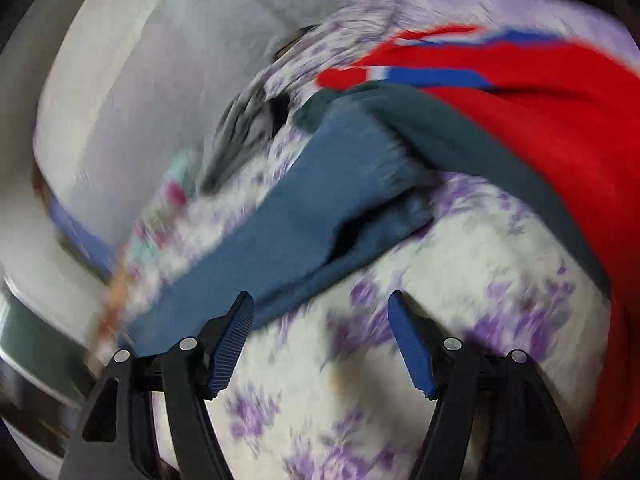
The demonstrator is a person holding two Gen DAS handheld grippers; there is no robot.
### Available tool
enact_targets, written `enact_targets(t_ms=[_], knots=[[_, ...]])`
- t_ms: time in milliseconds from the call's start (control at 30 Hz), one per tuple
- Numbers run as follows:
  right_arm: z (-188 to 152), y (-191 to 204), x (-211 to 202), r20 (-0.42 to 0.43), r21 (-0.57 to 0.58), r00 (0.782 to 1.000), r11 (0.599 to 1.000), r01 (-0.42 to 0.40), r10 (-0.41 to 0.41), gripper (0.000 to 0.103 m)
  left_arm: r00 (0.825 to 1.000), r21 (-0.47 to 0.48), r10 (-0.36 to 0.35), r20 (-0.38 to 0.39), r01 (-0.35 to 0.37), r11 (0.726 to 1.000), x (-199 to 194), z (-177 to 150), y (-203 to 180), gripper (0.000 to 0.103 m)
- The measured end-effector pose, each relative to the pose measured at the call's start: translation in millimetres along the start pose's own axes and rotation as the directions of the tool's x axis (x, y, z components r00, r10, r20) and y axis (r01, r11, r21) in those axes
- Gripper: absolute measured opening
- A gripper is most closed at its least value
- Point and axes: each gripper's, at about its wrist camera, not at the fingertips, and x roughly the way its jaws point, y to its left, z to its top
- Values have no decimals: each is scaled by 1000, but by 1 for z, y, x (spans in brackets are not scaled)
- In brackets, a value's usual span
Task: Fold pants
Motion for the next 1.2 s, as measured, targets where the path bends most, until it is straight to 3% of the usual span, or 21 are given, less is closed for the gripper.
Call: enact_targets(t_ms=[100,167,267,433,567,700,900,1067,1200], knots=[[19,-9,15,24,42,1000,999,7,-8,64,1000,0,2,0,-2,1000,0,0,-1,98],[24,-15,24,50,82,998,996,27,-32,44,1000,0,0,1,0,1000,0,0,-1,98],[20,-22,27,85,97,996,995,11,-19,28,1000,-3,-2,1,2,1000,0,0,-1,98],[11,-3,15,157,3,985,997,71,-70,19,1000,-3,-2,3,2,1000,-1,-1,0,98],[0,46,3,261,-185,959,968,167,-115,15,1000,-21,-25,13,25,999,-3,-1,3,98],[-8,108,6,307,-364,947,909,203,-88,14,999,-41,-46,27,47,998,-6,-1,7,98],[-36,188,36,306,-566,951,796,214,-38,13,994,-79,-97,51,101,992,-10,-2,16,98],[-72,235,66,232,-685,973,712,154,13,13,988,-105,-139,71,146,984,-14,-3,22,98],[-117,268,107,106,-800,994,594,85,0,13,983,-119,-163,83,172,978,-16,-4,26,98]])
